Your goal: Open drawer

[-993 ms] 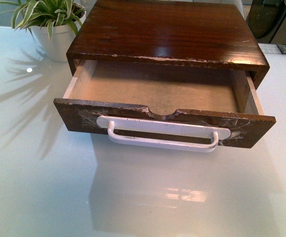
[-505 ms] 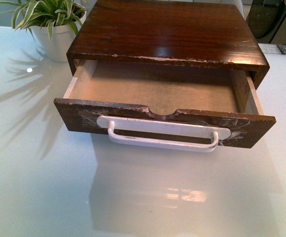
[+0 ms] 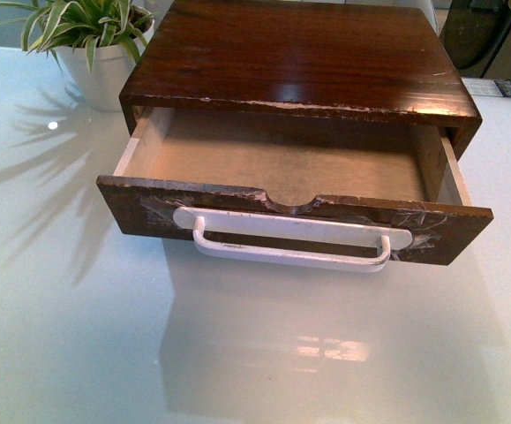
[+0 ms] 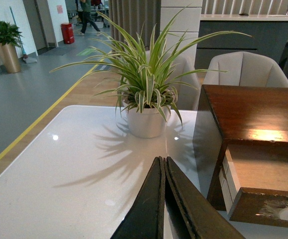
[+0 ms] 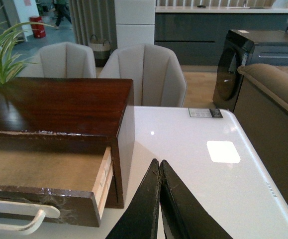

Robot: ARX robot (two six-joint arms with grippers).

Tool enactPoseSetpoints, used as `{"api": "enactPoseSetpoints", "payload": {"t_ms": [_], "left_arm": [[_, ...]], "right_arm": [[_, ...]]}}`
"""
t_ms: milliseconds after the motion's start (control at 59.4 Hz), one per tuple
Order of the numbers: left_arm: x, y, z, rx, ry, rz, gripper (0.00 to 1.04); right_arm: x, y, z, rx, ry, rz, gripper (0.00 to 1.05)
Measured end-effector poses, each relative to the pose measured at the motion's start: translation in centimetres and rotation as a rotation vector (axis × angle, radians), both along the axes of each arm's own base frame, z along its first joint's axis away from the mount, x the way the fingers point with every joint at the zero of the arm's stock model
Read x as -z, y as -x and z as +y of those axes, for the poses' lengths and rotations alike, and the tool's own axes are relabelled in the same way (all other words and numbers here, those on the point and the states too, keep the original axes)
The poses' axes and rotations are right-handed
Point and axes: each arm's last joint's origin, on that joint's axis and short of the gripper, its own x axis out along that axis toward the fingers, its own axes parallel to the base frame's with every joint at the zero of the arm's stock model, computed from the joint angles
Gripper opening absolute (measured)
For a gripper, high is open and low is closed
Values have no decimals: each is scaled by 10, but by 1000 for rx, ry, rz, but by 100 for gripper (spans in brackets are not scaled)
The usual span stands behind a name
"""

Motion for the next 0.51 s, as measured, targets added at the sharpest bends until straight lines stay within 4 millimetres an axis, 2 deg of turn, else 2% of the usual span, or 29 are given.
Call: {"api": "enactPoseSetpoints", "payload": {"t_ms": [84, 168, 404, 455, 505], "left_arm": [[0, 0, 0, 0, 0, 0, 2], [0, 0, 0, 0, 0, 0, 4], [0, 0, 0, 0, 0, 0, 49], [0, 0, 0, 0, 0, 0, 57], [0, 0, 0, 0, 0, 0, 71]], "right_arm": [[0, 0, 0, 0, 1, 0, 3], [0, 0, 0, 0, 0, 0, 19], [0, 0, 0, 0, 0, 0, 61], [0, 0, 0, 0, 0, 0, 71], [0, 0, 0, 0, 0, 0, 85]]}}
